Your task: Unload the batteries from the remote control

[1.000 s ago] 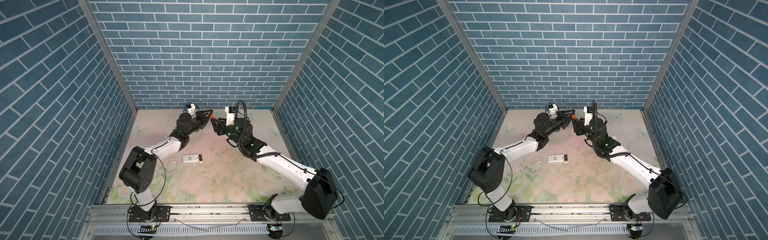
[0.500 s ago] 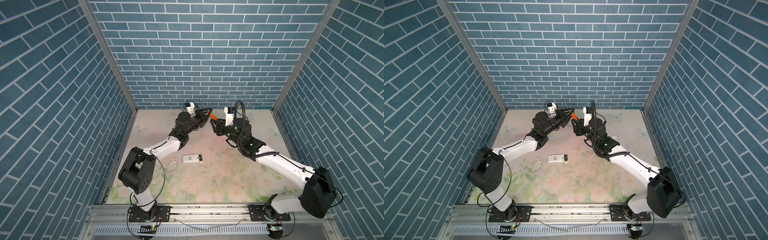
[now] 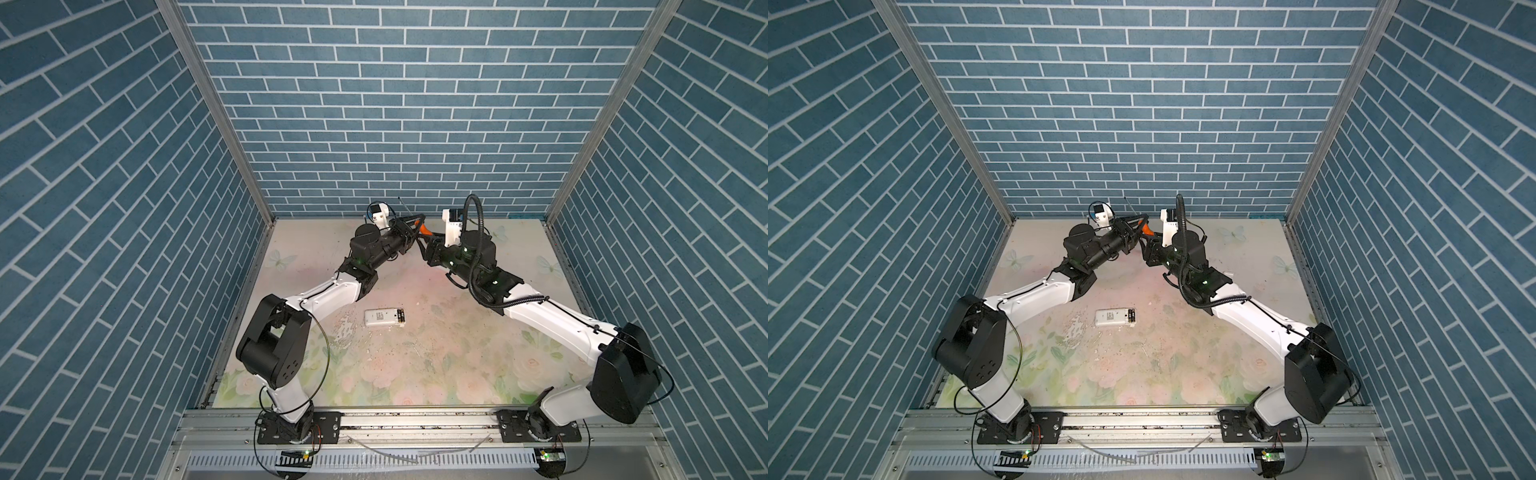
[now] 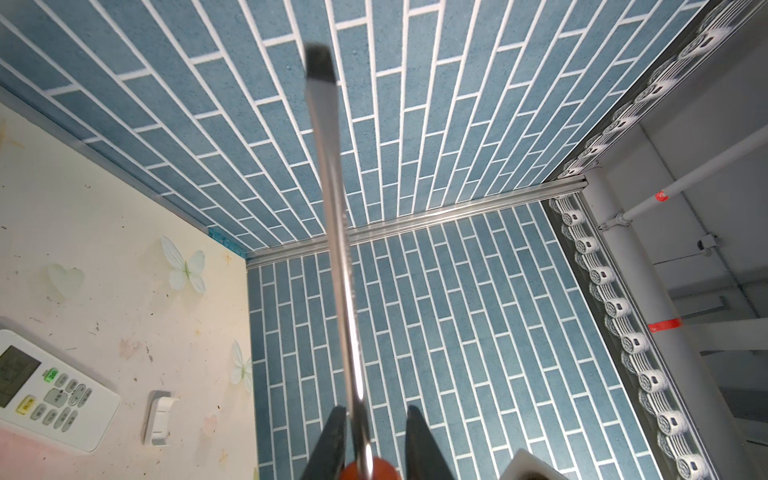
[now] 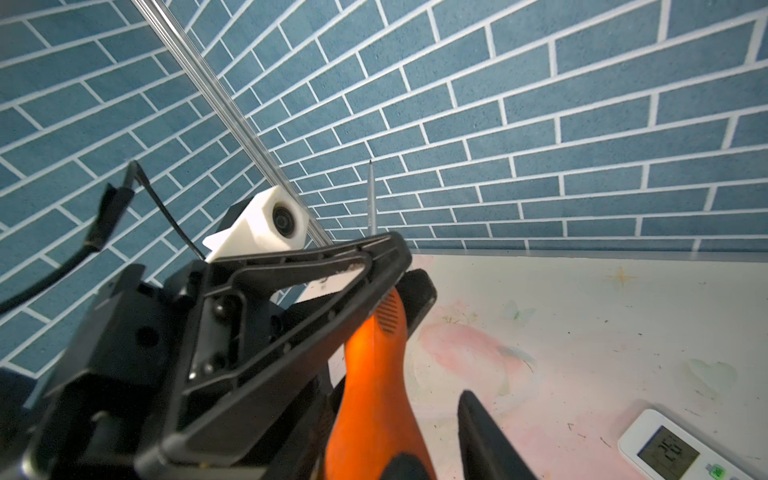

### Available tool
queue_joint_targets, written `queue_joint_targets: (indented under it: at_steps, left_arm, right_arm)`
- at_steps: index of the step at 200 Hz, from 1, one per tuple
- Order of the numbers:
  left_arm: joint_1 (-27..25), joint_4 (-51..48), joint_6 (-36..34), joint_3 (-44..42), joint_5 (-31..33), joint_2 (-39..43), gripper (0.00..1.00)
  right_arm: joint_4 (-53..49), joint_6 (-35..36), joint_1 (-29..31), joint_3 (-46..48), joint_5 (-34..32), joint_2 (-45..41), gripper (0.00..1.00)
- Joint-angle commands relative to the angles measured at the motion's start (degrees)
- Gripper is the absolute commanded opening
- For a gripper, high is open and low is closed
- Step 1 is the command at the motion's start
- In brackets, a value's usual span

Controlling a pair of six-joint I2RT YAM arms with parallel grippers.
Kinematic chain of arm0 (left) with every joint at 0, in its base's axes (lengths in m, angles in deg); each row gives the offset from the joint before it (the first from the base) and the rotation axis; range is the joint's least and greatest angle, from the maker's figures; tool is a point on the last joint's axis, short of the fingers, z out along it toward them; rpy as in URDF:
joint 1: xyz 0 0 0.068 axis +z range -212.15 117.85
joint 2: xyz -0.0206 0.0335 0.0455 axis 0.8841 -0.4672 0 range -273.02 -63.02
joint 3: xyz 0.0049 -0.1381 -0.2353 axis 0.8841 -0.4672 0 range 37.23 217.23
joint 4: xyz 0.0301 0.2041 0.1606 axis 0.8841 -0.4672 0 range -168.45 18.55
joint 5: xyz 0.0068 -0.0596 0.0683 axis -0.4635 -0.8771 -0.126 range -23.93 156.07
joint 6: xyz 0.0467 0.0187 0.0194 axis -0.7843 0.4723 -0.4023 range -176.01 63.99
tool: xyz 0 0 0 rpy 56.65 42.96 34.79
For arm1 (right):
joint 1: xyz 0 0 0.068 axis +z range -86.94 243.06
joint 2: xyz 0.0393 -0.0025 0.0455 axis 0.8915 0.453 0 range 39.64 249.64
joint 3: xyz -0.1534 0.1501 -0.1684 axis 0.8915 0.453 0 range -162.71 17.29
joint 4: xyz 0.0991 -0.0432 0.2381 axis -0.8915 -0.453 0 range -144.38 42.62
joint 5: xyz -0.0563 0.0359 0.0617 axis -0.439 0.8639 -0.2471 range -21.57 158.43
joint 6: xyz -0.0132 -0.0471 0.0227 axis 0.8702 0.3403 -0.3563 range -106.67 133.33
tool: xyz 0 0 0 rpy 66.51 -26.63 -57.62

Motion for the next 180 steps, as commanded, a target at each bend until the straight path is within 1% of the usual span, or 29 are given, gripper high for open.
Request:
queue_joint_targets:
  at_steps: [1, 60, 151, 158, 180]
  left_arm:
    - [-0.4, 3.5, 0.7, -0.5, -0.3, 1.4, 0.0]
    - [-0.9, 3.6, 1.1, -0.9, -0.6, 1.8, 0.0]
    - [-2.0, 4.1, 2.4, -1.9, -1.4, 2.4, 0.0]
    - [-2.2, 4.0, 2.3, -1.8, -1.5, 2.4, 0.0]
    - [-2.7, 4.1, 2.4, -1.9, -1.8, 2.4, 0.0]
  right_arm:
    - [2.7, 0.7, 0.1, -3.0, -0.4, 0.3, 0.48]
    - [6.5, 0.7, 0.1, -2.6, -2.5, 0.5, 0.44]
    - [6.4, 2.6, 0.1, -6.3, -3.0, 2.8, 0.4]
    - [6.3, 2.7, 0.1, -6.5, -3.0, 2.8, 0.4]
    - [6.0, 3.1, 0.1, -6.9, -3.0, 2.8, 0.32]
